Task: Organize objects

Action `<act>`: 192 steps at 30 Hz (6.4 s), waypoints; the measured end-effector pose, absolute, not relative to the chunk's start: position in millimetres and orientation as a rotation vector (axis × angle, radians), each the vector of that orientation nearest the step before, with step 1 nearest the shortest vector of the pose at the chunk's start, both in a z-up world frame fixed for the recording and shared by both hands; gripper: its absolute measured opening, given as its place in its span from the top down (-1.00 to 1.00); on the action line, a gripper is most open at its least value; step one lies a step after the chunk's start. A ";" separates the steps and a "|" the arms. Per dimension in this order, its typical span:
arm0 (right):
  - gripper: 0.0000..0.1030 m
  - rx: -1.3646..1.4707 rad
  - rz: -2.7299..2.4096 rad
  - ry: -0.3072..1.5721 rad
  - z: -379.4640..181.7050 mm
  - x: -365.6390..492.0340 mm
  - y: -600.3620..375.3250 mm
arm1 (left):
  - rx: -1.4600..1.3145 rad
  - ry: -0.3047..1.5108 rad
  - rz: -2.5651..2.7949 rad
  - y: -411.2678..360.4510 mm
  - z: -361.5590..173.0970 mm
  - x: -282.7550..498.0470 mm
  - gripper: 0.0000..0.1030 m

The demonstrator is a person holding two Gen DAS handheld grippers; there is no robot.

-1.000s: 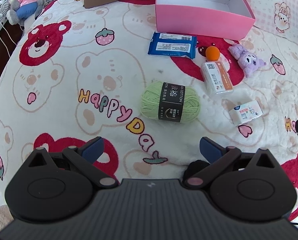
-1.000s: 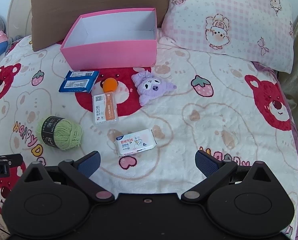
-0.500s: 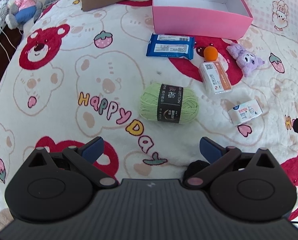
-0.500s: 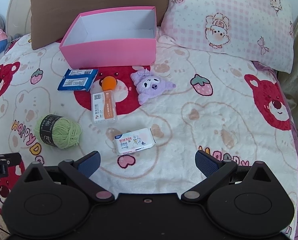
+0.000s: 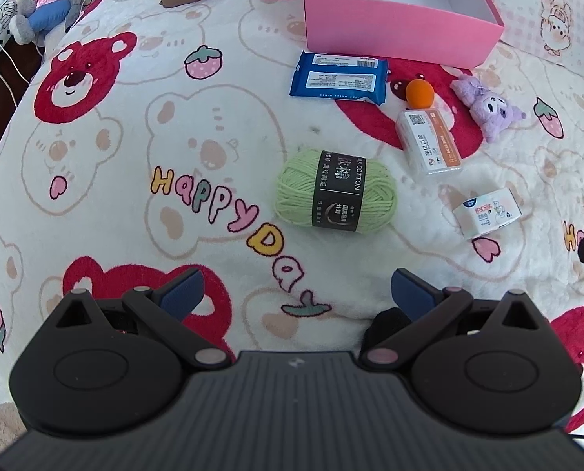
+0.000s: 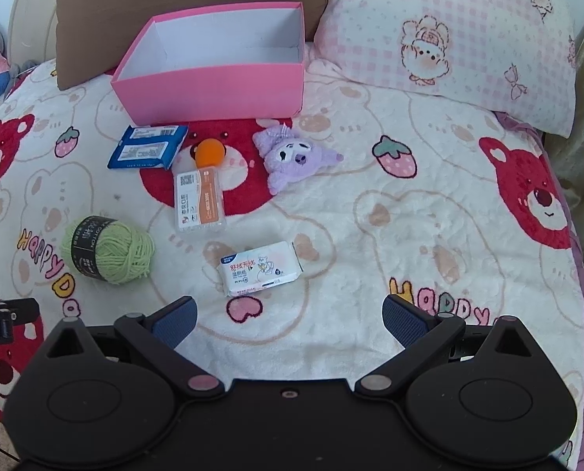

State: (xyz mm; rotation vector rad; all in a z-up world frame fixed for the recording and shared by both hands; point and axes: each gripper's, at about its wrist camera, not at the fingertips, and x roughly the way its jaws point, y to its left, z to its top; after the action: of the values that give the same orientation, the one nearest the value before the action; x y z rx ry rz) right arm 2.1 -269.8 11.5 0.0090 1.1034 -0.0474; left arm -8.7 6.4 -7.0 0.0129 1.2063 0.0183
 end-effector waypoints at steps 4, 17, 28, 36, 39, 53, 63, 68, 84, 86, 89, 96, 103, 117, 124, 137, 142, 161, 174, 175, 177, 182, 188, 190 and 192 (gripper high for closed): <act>-0.98 0.002 -0.044 1.107 11.4 2.7 -266.8 | 0.014 1.197 0.022 8.5 -3.3 -9.7 -1.00; -0.98 0.013 -0.029 1.116 6.4 4.2 -265.2 | 0.030 1.184 0.020 6.9 -1.0 -10.1 -1.00; -0.98 0.013 -0.030 1.109 8.2 1.8 -265.5 | 0.073 1.145 0.033 4.8 10.6 -16.2 -1.00; -0.98 0.023 0.017 1.102 17.6 -0.5 -268.3 | 0.123 1.132 -0.026 2.8 23.5 -17.7 -1.00; -0.98 0.024 0.028 1.104 19.7 -0.6 -268.1 | 0.136 1.120 -0.035 5.8 29.0 -15.6 -1.00; -0.98 -0.099 0.057 1.077 30.0 13.4 -246.9 | 0.117 1.101 -0.132 28.2 43.7 4.2 -1.00; -0.76 -0.004 0.289 1.093 44.7 24.9 -230.8 | 0.181 1.079 -0.163 38.2 48.6 11.4 -1.00; -0.78 -0.042 0.349 1.039 46.6 25.8 -213.5 | 0.256 1.019 -0.284 34.2 50.0 7.6 -1.00; -0.77 -0.116 0.588 0.852 21.3 38.5 -189.8 | 0.004 0.974 -0.306 57.8 14.5 49.4 -0.96; -0.77 -0.135 0.612 0.869 14.9 42.7 -180.6 | -0.027 0.992 -0.325 59.1 3.4 54.6 -0.96; -0.73 -0.148 0.640 0.914 -0.1 49.5 -167.3 | -0.049 1.010 -0.348 58.7 -14.9 59.9 -0.95; -0.67 -0.189 0.643 0.941 -41.0 51.2 -145.3 | -0.132 1.035 -0.392 67.8 -48.5 65.3 -0.78; -0.70 -0.215 0.627 0.889 -65.8 45.6 -128.5 | -0.175 1.013 -0.429 76.2 -72.6 66.5 -0.58; -0.69 -0.162 0.493 0.838 -105.2 51.5 -129.0 | -0.307 0.985 -0.395 101.3 -116.3 75.1 -0.20; -0.36 -0.143 0.490 0.884 -109.8 49.1 -132.0 | -0.421 0.996 -0.482 103.3 -130.5 75.6 -0.12; -0.34 -0.240 0.485 0.841 -116.3 47.4 -121.2 | -0.376 1.018 -0.547 90.1 -131.0 67.1 -0.08; -0.45 -0.297 0.474 0.819 -118.3 46.0 -115.9 | -0.378 1.011 -0.552 89.4 -129.0 64.7 -0.08; -0.77 -0.107 0.516 0.843 -132.9 65.9 -130.7 | -0.287 1.057 -0.449 66.8 -137.0 57.1 0.04; -0.57 -0.170 0.567 0.728 -105.7 48.4 -137.0 | -0.225 0.972 -0.468 51.5 -109.3 46.0 0.08; -0.57 -0.173 0.570 0.727 -104.1 48.1 -137.7 | -0.241 0.968 -0.468 51.4 -106.9 45.8 0.04; -0.57 -0.190 0.580 0.721 -101.1 47.1 -138.2 | -0.261 0.961 -0.462 49.9 -102.1 45.7 0.02; -0.60 -0.240 0.590 0.695 -87.5 49.8 -144.8 | -0.255 0.940 -0.471 41.0 -85.4 45.3 0.01; -0.71 -0.261 0.594 0.668 -65.6 55.9 -160.1 | -0.416 0.962 -0.456 36.0 -61.3 58.6 -0.08; -0.75 -0.247 0.570 0.672 -60.1 62.5 -167.0 | -0.432 0.942 -0.461 27.6 -54.0 61.7 -0.08; -0.75 -0.207 0.577 0.699 -52.8 71.1 -177.6 | -0.418 0.944 -0.461 19.7 -46.9 65.8 -0.08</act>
State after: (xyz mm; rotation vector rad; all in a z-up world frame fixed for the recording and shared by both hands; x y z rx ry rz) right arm 71.1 -177.6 -52.8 -0.2073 0.6987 0.5772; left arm 65.8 19.7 -46.9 -0.4176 0.9436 -0.4609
